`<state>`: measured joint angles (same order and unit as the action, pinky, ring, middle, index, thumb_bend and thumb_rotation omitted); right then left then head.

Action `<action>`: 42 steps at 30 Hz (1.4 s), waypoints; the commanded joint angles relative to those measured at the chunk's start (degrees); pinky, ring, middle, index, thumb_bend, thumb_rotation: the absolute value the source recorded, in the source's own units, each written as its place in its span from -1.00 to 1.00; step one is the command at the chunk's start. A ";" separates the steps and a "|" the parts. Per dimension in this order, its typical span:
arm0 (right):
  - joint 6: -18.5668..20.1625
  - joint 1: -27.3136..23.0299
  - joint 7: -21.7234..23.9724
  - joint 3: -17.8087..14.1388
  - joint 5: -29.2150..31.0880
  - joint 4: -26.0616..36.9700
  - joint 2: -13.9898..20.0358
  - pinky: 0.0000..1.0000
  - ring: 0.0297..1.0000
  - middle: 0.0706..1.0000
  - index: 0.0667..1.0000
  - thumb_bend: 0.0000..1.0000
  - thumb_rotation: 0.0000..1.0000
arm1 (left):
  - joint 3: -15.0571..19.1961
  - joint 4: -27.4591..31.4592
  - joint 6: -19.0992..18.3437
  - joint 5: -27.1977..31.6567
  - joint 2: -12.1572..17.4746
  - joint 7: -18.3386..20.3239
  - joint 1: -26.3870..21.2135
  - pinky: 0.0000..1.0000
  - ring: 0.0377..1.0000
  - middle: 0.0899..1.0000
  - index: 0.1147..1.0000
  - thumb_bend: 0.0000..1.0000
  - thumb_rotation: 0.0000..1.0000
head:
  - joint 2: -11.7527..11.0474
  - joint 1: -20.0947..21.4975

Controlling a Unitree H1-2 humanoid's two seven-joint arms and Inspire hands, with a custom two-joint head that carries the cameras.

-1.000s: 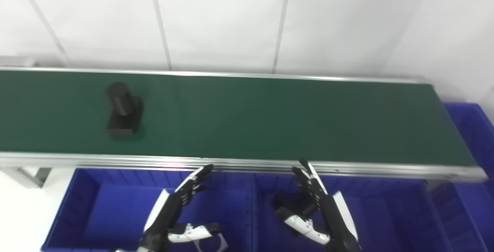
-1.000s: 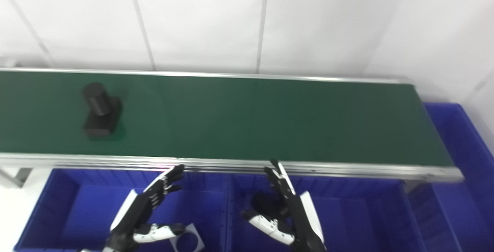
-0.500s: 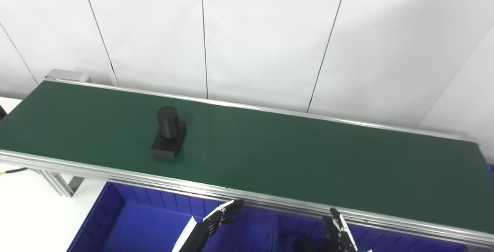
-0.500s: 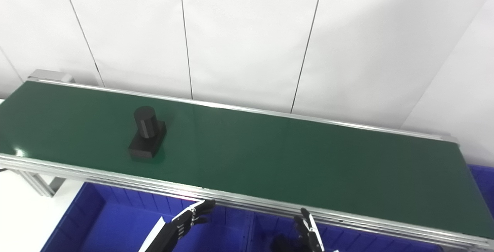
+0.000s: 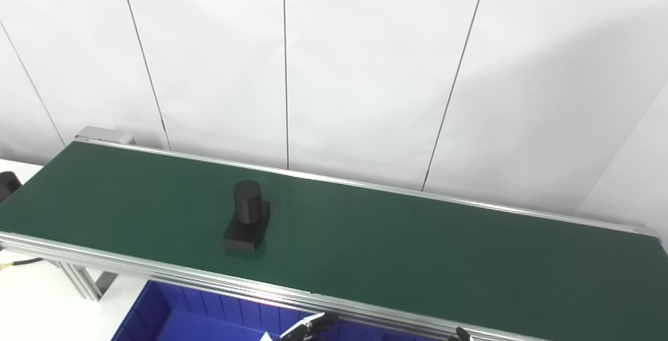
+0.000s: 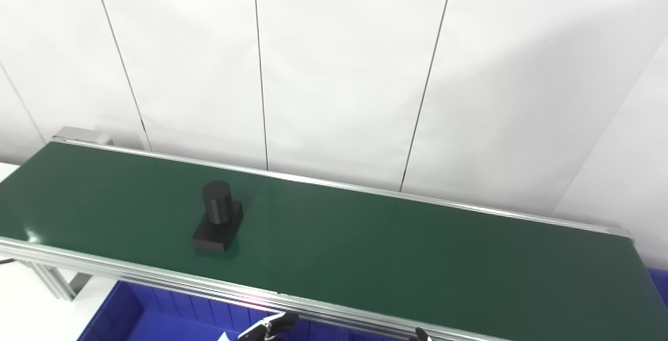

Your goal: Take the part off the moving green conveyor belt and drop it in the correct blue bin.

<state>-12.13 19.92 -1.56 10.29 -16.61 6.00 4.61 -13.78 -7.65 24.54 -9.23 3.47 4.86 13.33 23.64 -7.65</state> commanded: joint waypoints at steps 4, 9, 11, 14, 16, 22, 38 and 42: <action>-4.36 -0.50 -1.29 -0.48 0.33 0.51 -0.44 0.75 0.81 0.85 0.96 0.17 0.02 | -0.46 0.27 2.36 0.98 0.67 -1.66 -1.06 0.56 0.69 0.69 0.61 0.93 -0.28 | 0.06 0.05; -5.27 -0.60 -1.90 -0.64 0.28 0.09 -0.46 0.73 0.79 0.83 0.96 0.13 -0.02 | -1.03 -0.15 2.36 1.14 0.76 -2.39 -1.29 0.56 0.69 0.68 0.60 0.94 -0.28 | 0.03 -0.05; -5.95 -0.68 -2.05 -0.80 0.92 -0.35 -0.60 0.74 0.79 0.83 0.96 0.14 -0.04 | -1.25 -0.23 2.36 0.73 0.84 -2.82 -1.34 0.56 0.69 0.67 0.60 0.94 -0.26 | 0.04 -0.03; -7.24 -0.91 -2.14 -1.08 1.49 -0.90 -0.58 0.74 0.79 0.81 0.95 0.14 -0.06 | -1.61 -0.39 2.36 0.50 0.71 -3.46 -1.45 0.56 0.69 0.67 0.59 0.94 -0.25 | 0.05 -0.17; -7.92 -1.06 -2.17 -1.24 1.84 -0.99 -0.53 0.75 0.79 0.80 0.95 0.16 -0.06 | -1.82 -0.48 2.35 0.33 0.51 -3.92 -1.50 0.56 0.69 0.67 0.59 0.94 -0.25 | 0.05 -0.39; -9.83 -1.92 -2.79 -1.66 2.04 -0.12 -0.93 0.70 0.75 0.80 0.94 0.14 0.04 | -2.85 -1.11 2.34 -0.91 0.92 -5.83 -2.09 0.54 0.66 0.65 0.57 0.95 -0.19 | 0.27 -0.99; -5.14 -11.08 -1.16 -1.84 0.34 8.21 -4.18 0.65 0.71 0.75 0.90 0.45 0.33 | -3.50 -1.34 2.37 -1.21 1.70 -7.37 -2.73 0.53 0.65 0.65 0.58 0.95 -0.11 | 1.88 2.24; -0.28 -15.35 1.53 -1.63 -2.23 9.99 -2.91 0.65 0.76 0.81 0.89 0.45 0.34 | -4.00 -1.26 2.36 -1.32 2.05 -6.93 -2.88 0.53 0.66 0.66 0.59 0.94 -0.09 | 2.11 2.54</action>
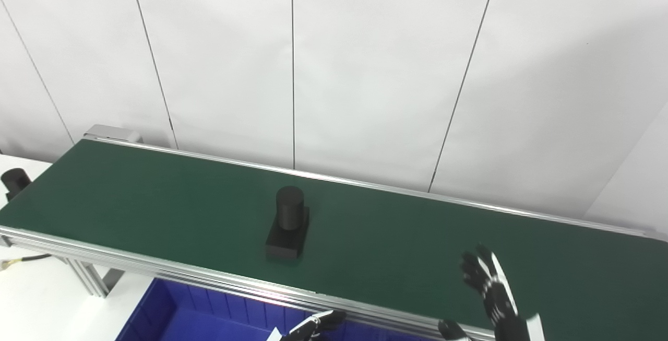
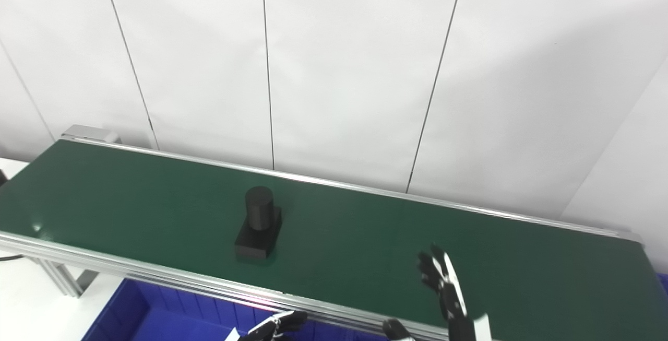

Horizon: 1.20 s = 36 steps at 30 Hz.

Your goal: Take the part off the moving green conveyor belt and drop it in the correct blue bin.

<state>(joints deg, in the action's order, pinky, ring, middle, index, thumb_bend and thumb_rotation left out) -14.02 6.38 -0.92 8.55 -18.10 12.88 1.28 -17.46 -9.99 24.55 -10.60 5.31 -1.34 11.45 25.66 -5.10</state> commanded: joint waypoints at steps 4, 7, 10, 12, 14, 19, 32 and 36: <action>5.18 -4.62 2.30 -0.13 -1.26 3.83 0.95 0.67 0.79 0.85 0.88 0.52 0.18 | -0.71 0.99 2.35 -0.55 0.30 -1.42 -1.18 0.54 0.66 0.66 0.59 0.92 -0.11 | 0.23 0.27; 7.51 -7.05 2.97 -0.23 -2.28 3.94 1.28 0.69 0.78 0.81 0.83 0.60 -0.20 | -0.84 1.09 2.36 -0.40 0.07 -1.54 -1.07 0.53 0.66 0.65 0.58 0.91 -0.12 | 0.38 0.50; 10.91 -9.77 4.41 -0.07 -3.15 3.35 1.72 0.68 0.77 0.81 0.83 0.66 -0.27 | -1.11 0.95 2.37 -0.30 -0.11 -1.91 -1.24 0.53 0.65 0.65 0.58 0.90 -0.14 | 0.21 0.83; 13.57 -11.44 5.28 0.14 -4.13 2.65 1.88 0.67 0.77 0.82 0.84 0.68 -0.24 | -1.39 0.57 2.36 0.00 -0.18 -2.18 -1.47 0.53 0.65 0.65 0.57 0.91 -0.15 | -0.33 1.07; 15.28 -12.96 5.73 0.40 -5.23 1.61 2.11 0.64 0.75 0.82 0.85 0.69 -0.22 | -1.78 0.18 2.37 -0.08 -0.02 -2.34 -1.73 0.53 0.65 0.64 0.57 0.92 -0.13 | -0.27 1.30; 19.45 -17.93 6.20 2.07 -10.06 -2.38 2.38 0.47 0.70 0.82 0.84 0.75 -0.09 | -2.51 0.08 2.36 0.37 0.70 -1.80 -1.75 0.55 0.65 0.63 0.55 0.93 -0.16 | 0.12 2.80; 22.37 -27.76 2.19 3.66 -12.29 -18.68 -1.47 0.29 0.62 0.84 0.82 0.79 -0.08 | -2.33 1.39 2.36 1.97 0.26 -1.14 -1.06 0.54 0.68 0.68 0.59 0.90 -0.14 | 0.56 6.83; 21.26 -30.91 -0.32 4.83 -13.22 -25.75 -2.14 0.44 0.69 0.81 0.82 0.80 -0.05 | -2.63 1.56 2.36 2.52 0.01 -0.98 -0.85 0.53 0.67 0.67 0.58 0.89 -0.12 | 0.57 7.71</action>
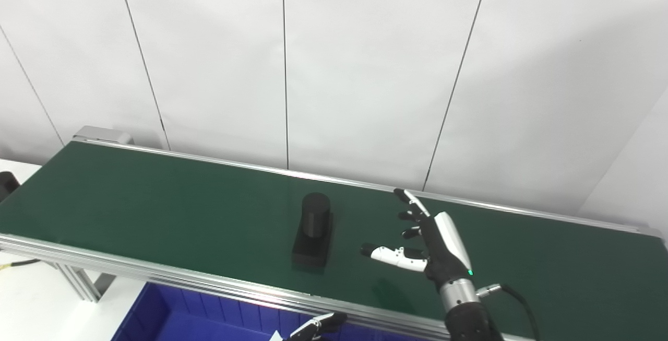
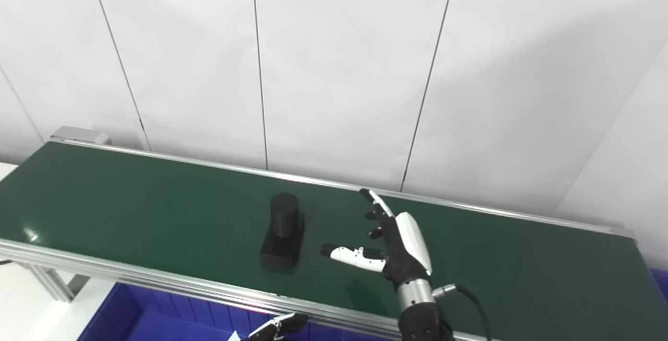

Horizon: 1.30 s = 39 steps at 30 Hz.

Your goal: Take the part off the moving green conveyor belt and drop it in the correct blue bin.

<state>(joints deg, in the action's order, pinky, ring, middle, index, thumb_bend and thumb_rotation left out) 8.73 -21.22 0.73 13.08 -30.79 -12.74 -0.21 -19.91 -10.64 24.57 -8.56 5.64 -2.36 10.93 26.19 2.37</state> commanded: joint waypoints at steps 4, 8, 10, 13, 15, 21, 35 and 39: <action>-1.44 -6.23 -4.09 1.47 -1.22 -5.65 -1.29 0.51 0.72 0.83 0.84 0.84 0.00 | -0.35 2.44 2.34 0.80 -0.41 0.33 -0.06 0.53 0.66 0.66 0.58 0.89 -0.12 | 0.01 0.82; -0.70 -8.89 -5.03 2.77 -1.67 -10.02 -1.78 0.59 0.75 0.85 0.86 0.86 0.05 | -0.29 2.99 2.34 1.22 -0.66 0.66 0.49 0.53 0.66 0.65 0.57 0.90 -0.12 | 0.07 0.95; -0.71 -10.03 -5.42 3.04 -1.49 -11.90 -2.14 0.61 0.75 0.83 0.87 0.86 0.03 | -0.27 3.17 2.34 1.16 -0.64 0.78 0.68 0.53 0.67 0.65 0.57 0.89 -0.11 | 0.09 0.95; -1.16 -11.52 -6.27 3.43 -1.44 -14.43 -2.64 0.59 0.74 0.82 0.88 0.88 0.02 | -0.32 3.49 2.34 0.91 -0.48 0.81 0.88 0.52 0.66 0.65 0.57 0.88 -0.10 | 0.23 1.11; -1.09 -12.81 -6.74 3.84 -1.71 -16.27 -3.00 0.63 0.75 0.84 0.90 0.88 0.01 | -0.46 3.78 2.34 1.04 -0.36 0.91 0.96 0.53 0.66 0.65 0.57 0.87 -0.11 | 0.35 1.09; -0.35 -16.29 -7.76 4.82 -1.94 -20.93 -3.97 0.71 0.81 0.88 0.90 0.88 0.03 | -0.79 4.11 2.35 0.29 -0.38 0.24 0.98 0.58 0.67 0.64 0.56 0.88 -0.11 | 0.39 1.07; -2.75 -24.62 -12.15 6.19 -0.60 -36.14 -7.41 0.75 0.80 0.86 0.90 0.92 0.06 | -2.23 5.14 2.35 -2.39 -0.45 -1.85 1.33 0.57 0.67 0.65 0.55 0.89 -0.06 | 0.92 0.71; -2.83 -26.54 -13.40 6.00 0.62 -40.61 -8.36 0.70 0.77 0.86 0.89 0.85 -0.14 | -3.00 5.86 2.35 -3.24 -0.62 -2.87 1.76 0.56 0.67 0.64 0.54 0.89 -0.03 | 1.19 0.49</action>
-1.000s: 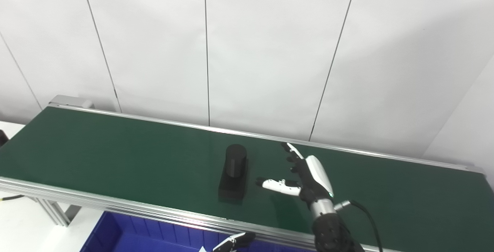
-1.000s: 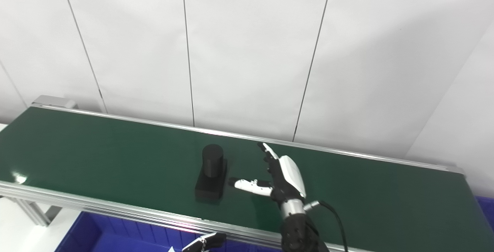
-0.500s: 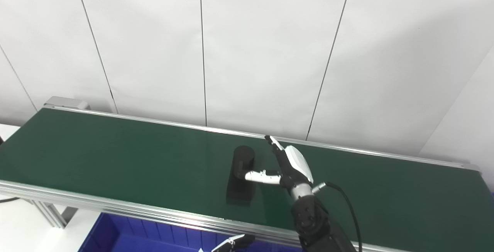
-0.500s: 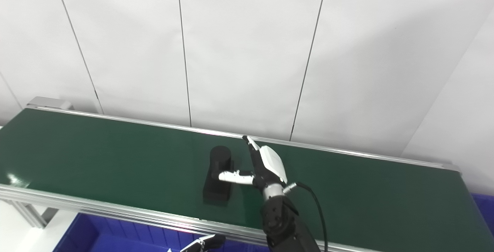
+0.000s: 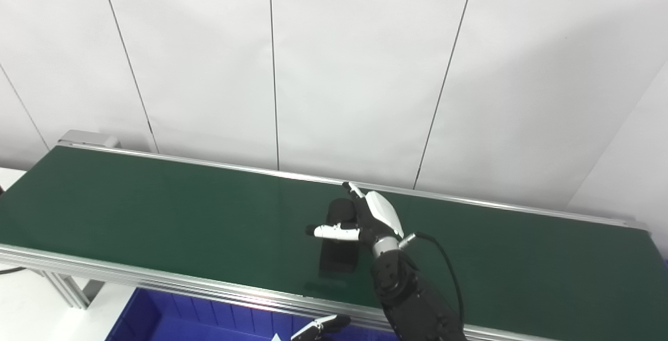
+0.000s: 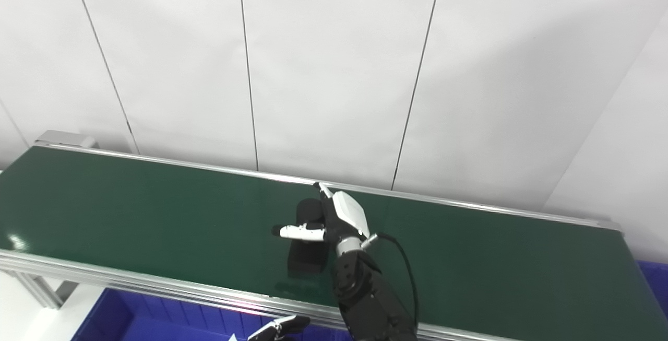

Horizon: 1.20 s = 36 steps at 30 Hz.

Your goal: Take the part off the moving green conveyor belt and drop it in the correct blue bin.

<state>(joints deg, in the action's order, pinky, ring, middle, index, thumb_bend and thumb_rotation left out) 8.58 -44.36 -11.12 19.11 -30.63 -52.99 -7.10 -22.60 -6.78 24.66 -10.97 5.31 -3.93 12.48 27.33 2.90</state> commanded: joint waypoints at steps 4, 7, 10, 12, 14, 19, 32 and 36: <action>-3.53 -4.22 -2.94 -1.20 2.66 -4.06 -2.22 0.48 0.70 0.84 0.87 0.74 -0.37 | -0.80 2.73 2.25 -0.77 -0.51 -1.48 0.68 0.53 0.65 0.64 0.53 0.89 -0.04 | 0.31 -0.27; -5.33 -4.52 -4.87 -2.18 4.21 -6.59 -2.60 0.12 0.47 0.80 0.80 0.47 -0.69 | -0.94 2.92 2.25 -0.82 -0.67 -1.58 0.85 0.51 0.63 0.63 0.52 0.89 -0.04 | 0.39 -0.34; -10.11 -4.45 -8.93 -2.72 5.02 -9.43 -2.71 -0.08 0.07 0.11 0.52 0.14 -0.98 | -0.91 3.11 2.24 -1.25 -0.75 -1.41 0.98 0.52 0.64 0.63 0.51 0.90 -0.02 | 0.42 -0.55; -12.88 -4.52 -10.74 -3.40 6.10 -11.16 -2.83 -0.18 -0.08 -0.03 0.39 0.10 -0.99 | -0.94 3.05 2.24 -1.33 -0.68 -1.40 0.85 0.52 0.64 0.63 0.52 0.89 -0.01 | 0.39 -0.52; -14.34 -4.83 -12.48 -3.87 6.68 -12.80 -3.06 -0.26 -0.23 -0.10 0.15 0.03 -1.00 | -0.85 2.85 2.24 -1.19 -0.69 -1.34 0.70 0.52 0.63 0.62 0.51 0.90 -0.02 | 0.41 -0.59; -14.04 -5.22 -14.06 -3.07 6.48 -14.54 -2.95 -0.30 -0.22 -0.06 -0.04 0.02 -1.00 | -0.76 2.49 2.25 -0.74 -0.73 -1.33 0.20 0.51 0.63 0.62 0.51 0.91 -0.02 | 0.42 -0.71; -18.26 -2.46 -20.49 -4.57 7.97 -13.22 -2.08 -0.25 -0.16 -0.01 -0.10 0.02 -1.00 | 0.02 -0.22 2.26 0.55 -0.08 -1.22 -2.14 0.57 0.66 0.63 0.51 0.87 -0.04 | -0.49 0.11; -20.01 -0.01 -21.36 -5.85 9.01 -8.50 -1.40 -0.31 -0.11 -0.01 -0.06 -0.01 -1.00 | 0.54 -0.94 2.26 1.42 0.05 -0.74 -2.78 0.56 0.65 0.63 0.50 0.86 -0.05 | -0.42 0.97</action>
<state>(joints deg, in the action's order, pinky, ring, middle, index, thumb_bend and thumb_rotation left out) -8.43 -43.48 -30.91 13.77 -21.86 -64.53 -8.93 -22.39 -8.48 24.68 -10.46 5.30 -4.33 10.74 26.89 3.86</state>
